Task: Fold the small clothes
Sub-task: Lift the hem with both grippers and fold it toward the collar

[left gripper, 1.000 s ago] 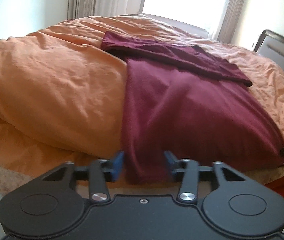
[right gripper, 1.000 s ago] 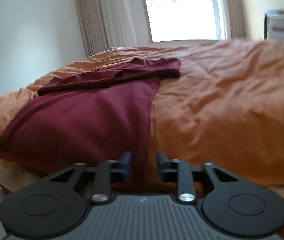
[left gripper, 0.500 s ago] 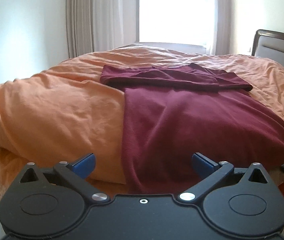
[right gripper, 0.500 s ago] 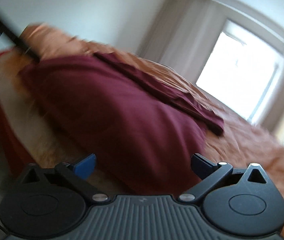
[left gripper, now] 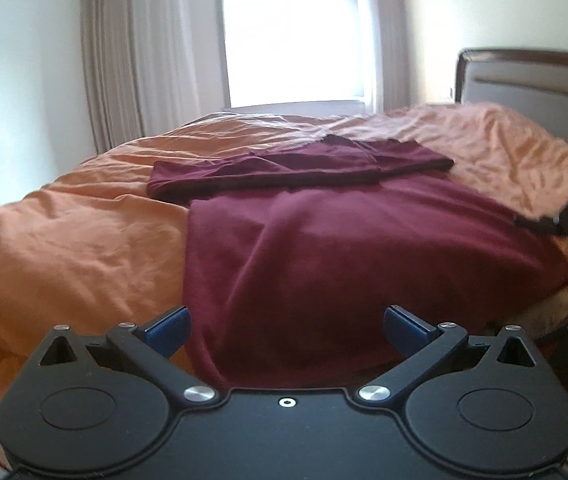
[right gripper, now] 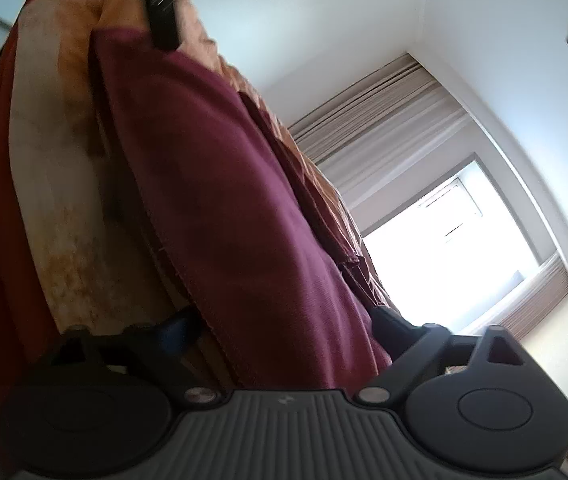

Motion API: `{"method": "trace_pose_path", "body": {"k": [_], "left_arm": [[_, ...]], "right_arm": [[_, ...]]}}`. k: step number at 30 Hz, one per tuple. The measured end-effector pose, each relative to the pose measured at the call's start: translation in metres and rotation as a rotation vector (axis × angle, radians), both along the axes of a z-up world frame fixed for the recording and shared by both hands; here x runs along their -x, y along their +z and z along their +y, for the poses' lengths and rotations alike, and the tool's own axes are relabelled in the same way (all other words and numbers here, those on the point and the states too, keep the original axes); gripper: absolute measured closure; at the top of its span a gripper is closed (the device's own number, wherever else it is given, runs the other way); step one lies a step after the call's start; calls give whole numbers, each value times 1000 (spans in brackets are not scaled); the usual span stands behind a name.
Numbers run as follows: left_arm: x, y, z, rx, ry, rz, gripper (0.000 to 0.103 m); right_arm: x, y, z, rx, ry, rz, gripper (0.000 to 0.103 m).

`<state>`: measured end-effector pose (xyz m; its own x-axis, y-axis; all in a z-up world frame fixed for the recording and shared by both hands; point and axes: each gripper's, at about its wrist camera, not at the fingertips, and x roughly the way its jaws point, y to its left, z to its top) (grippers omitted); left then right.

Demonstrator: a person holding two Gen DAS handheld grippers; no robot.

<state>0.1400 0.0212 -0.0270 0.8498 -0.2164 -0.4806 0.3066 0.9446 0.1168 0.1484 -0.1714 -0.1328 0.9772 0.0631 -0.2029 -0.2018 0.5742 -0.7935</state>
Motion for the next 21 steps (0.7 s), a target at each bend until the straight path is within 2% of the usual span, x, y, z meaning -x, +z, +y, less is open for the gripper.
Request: {"method": "trace_pose_path", "body": {"k": [2,3,4,7,10,14,18,21], "left_arm": [[1,-4,-5,-31,-17,1,1],[2,-7,-7,-45,-25,3,1],[3,-8,-9,-55,-33,4,1],[6,-11,-14,-77,-63,2,1],[13,-14,-19,-83,-95,-13,1],[25,-23,-33,-116,-83,-69,1],[31,-38,-59,-176,-84,-144,1],[26,-49,-81,-195,-85,-169,1]], "right_arm": [[4,8,-4,-39,10,14,27],[6,12,-6,-65,19,23,37],[9,17,-8,-97,29,30,51],[15,36,-16,-215,76,60,75],[11,56,-24,-338,88,115,82],[-3,80,-34,-516,84,202,83],[-20,93,-48,-622,80,259,83],[-22,100,-60,-677,69,284,83]]}}
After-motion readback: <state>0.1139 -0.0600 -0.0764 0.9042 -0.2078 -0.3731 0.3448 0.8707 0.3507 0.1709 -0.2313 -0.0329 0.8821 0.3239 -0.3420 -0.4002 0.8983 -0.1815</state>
